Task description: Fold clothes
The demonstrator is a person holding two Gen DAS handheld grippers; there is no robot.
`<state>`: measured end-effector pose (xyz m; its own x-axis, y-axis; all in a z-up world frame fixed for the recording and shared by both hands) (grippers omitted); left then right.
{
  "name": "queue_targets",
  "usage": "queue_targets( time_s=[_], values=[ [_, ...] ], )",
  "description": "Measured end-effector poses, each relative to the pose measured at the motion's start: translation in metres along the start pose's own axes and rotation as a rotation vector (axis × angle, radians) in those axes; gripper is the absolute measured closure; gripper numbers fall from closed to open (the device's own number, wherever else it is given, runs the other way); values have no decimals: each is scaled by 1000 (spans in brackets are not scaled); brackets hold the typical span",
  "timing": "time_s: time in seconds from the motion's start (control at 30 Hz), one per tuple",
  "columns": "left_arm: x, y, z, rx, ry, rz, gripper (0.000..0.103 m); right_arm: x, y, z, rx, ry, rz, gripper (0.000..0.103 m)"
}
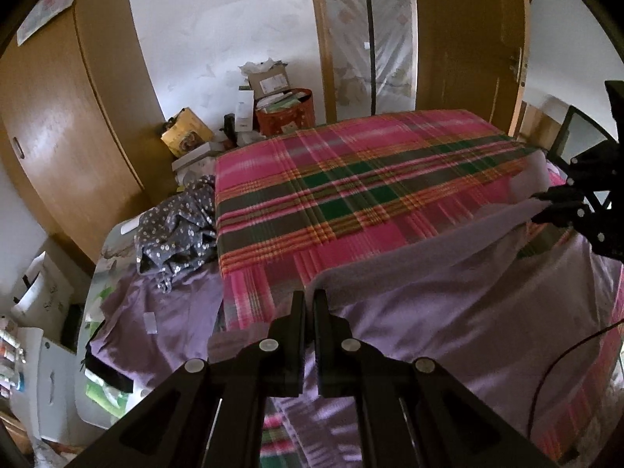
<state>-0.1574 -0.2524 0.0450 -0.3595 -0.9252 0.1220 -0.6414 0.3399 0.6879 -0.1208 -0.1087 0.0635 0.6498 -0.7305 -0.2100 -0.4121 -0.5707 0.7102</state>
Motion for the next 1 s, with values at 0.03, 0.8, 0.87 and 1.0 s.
queue_targets(
  time_s=[0.03, 0.8, 0.87, 1.0],
  values=[
    [-1, -2, -3, -1, 3, 5, 100, 4, 0, -4, -4, 1, 2, 96],
    [-40, -47, -73, 3, 17, 83, 99, 67, -37, -65, -31, -30, 13, 96],
    [-44, -51, -77, 1, 17, 80, 99, 72, -41, -68, -33, -30, 13, 96],
    [-47, -62, -86, -10, 5, 60, 99, 83, -54, -69, -14, -21, 11, 96]
  ],
)
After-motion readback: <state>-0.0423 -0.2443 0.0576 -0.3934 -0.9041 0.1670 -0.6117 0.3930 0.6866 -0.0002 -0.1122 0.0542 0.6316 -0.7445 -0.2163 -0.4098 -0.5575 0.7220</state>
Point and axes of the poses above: each gripper's, at about its wrist camera, not at the fingertips, and z roughly the way its jaws point, x to its left, y to its top, the point moved 9 cm from there along z, roughly the way its jaws point, and after that the axes turned 4 degrees about -x, right-handed, at the moved point
